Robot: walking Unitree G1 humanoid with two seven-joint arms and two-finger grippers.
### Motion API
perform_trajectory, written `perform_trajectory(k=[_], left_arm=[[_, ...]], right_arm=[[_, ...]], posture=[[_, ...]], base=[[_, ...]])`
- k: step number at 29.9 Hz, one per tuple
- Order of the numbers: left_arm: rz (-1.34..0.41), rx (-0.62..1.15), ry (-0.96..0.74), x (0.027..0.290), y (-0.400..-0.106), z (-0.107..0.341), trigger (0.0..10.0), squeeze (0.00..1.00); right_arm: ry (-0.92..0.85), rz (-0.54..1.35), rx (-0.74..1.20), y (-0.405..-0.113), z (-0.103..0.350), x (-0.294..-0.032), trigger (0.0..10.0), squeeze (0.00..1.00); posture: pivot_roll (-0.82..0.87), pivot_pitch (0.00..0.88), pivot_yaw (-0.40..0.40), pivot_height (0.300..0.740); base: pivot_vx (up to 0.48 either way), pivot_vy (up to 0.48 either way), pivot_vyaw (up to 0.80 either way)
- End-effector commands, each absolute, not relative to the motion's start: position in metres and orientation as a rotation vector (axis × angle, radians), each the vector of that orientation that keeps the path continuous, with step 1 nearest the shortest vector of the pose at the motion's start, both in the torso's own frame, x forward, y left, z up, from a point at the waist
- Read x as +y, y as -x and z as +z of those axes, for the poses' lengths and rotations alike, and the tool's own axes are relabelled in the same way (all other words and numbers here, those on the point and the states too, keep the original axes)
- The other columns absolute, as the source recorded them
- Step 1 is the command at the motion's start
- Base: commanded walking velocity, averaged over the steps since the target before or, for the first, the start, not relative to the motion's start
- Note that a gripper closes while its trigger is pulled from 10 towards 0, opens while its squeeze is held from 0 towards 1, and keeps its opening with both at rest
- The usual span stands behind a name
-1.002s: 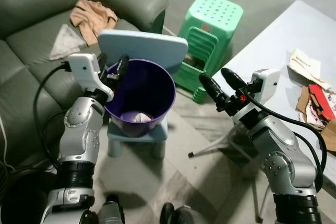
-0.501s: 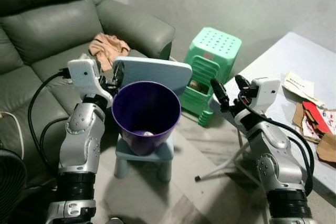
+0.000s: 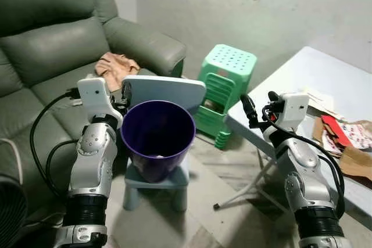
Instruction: Picking trash to rubbish bin
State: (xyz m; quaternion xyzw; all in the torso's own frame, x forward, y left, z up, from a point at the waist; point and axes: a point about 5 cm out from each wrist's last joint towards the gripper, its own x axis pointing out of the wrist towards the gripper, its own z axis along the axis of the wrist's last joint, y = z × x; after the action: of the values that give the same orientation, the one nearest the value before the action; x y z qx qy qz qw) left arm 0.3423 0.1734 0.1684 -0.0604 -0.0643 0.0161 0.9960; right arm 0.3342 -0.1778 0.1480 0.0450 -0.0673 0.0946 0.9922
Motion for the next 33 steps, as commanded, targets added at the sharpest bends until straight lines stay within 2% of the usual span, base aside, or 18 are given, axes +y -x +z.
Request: perform_trajectory(k=[1,9,16,27,31,33], left_arm=[[0.017,-0.145,0.103,0.170,-0.346,0.173,10.0,0.00],[0.019,-0.141,0.131,0.170,-0.346,0.172,10.0,0.00],[-0.008,-0.116,0.149,0.163,-0.342,0.164,10.0,0.00],[-0.057,-0.123,0.156,0.155,-0.347,0.169,10.0,0.00],[-0.060,-0.109,0.170,0.155,-0.348,0.167,10.0,0.00],[-0.046,-0.098,0.208,0.153,-0.349,0.166,10.0,0.00]], right_arm=[[-0.074,0.170,-0.157,-0.337,0.153,-0.180,10.0,0.00],[-0.054,0.151,-0.157,-0.337,0.152,-0.185,10.0,0.00],[-0.059,0.124,-0.139,-0.325,0.143,-0.187,10.0,0.00],[-0.064,0.126,-0.147,-0.322,0.144,-0.180,10.0,0.00],[-0.065,0.122,-0.147,-0.321,0.144,-0.182,10.0,0.00],[-0.062,0.120,-0.146,-0.321,0.144,-0.183,10.0,0.00]], posture=[[0.12,0.000,-0.132,0.740],[0.12,0.000,-0.136,0.740],[0.09,0.000,-0.117,0.740],[0.07,0.000,-0.107,0.740],[0.07,0.000,-0.105,0.740],[0.06,0.000,-0.106,0.740]], base=[[0.000,0.000,-0.74],[0.000,0.000,-0.73],[0.000,0.000,-0.72],[0.000,0.000,-0.72],[0.000,-0.478,-0.71],[0.000,0.000,-0.71]])
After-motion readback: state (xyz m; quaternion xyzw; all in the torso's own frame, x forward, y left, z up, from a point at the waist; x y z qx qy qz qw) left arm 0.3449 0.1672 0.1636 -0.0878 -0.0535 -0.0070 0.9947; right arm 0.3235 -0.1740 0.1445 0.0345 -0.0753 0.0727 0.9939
